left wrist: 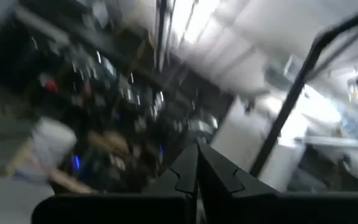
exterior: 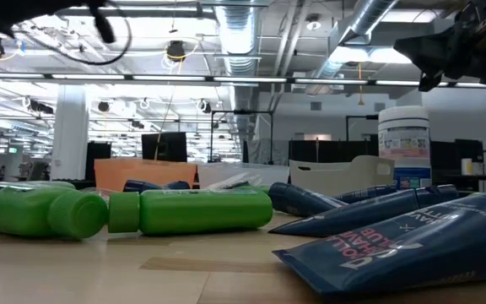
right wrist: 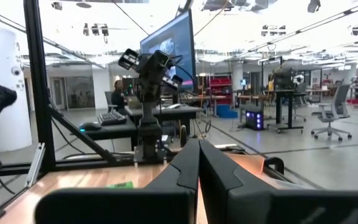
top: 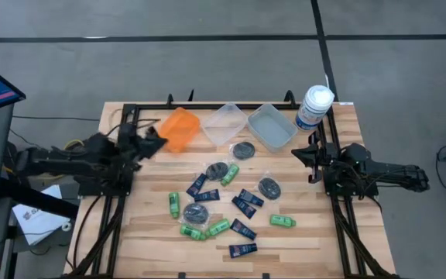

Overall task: Pick & Place Travel size toiletries
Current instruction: Put the hairbrush into the orange bin

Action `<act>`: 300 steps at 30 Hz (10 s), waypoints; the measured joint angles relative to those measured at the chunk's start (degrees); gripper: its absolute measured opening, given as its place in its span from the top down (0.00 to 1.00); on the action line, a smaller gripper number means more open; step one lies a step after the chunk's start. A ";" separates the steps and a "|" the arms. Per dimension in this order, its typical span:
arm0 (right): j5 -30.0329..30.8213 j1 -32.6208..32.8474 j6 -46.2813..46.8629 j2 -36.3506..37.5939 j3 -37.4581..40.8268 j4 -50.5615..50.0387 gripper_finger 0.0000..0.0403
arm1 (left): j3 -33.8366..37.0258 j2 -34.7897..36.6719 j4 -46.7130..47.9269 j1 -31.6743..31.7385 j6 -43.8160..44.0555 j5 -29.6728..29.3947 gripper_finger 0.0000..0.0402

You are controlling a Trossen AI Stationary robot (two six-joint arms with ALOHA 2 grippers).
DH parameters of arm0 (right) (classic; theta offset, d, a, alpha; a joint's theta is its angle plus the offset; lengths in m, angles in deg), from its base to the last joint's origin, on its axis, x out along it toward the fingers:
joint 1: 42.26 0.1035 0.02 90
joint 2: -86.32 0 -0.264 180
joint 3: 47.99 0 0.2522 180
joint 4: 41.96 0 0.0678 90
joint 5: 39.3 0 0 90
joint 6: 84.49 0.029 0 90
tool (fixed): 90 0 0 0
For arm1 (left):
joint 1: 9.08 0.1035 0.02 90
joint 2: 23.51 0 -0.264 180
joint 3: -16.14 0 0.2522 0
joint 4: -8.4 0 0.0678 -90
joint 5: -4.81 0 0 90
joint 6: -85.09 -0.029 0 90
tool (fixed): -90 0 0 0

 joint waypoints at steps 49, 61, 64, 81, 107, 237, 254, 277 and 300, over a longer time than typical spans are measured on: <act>0.01 0.04 0.01 -0.01 0.00 -0.15 1.00 | -25.30 -29.48 46.79 -0.55 -13.71 -6.34 0.57; 0.01 0.00 0.67 -0.01 0.00 -2.86 1.00 | -25.26 -41.34 39.63 6.02 -13.51 -1.10 0.45; 0.07 -0.02 1.48 -0.01 0.00 -3.43 1.00 | -25.26 -44.17 37.09 6.46 -14.97 0.05 0.47; 0.44 -0.28 1.51 -0.01 0.00 -3.43 1.00 | -29.18 -57.44 34.30 11.37 -21.39 4.60 0.45; 0.42 -0.33 1.65 -0.01 0.00 -3.43 1.00 | -22.55 -57.30 33.97 11.24 -30.24 7.65 0.48; 4.72 -0.33 2.54 -0.01 -0.01 -3.61 1.00 | -13.31 -28.18 49.01 23.01 -27.07 -22.56 0.48; 4.72 -0.35 2.55 0.00 -0.01 -3.61 1.00 | -23.16 -23.72 61.97 -1.81 -10.47 -12.43 0.40; 4.72 -0.35 2.56 0.00 -0.01 -4.67 1.00 | -26.81 -42.92 72.33 -23.36 10.37 -11.41 0.42; 4.72 -0.33 2.55 0.00 0.00 -4.94 1.00 | -21.69 -51.18 59.08 -21.83 11.86 -8.75 0.42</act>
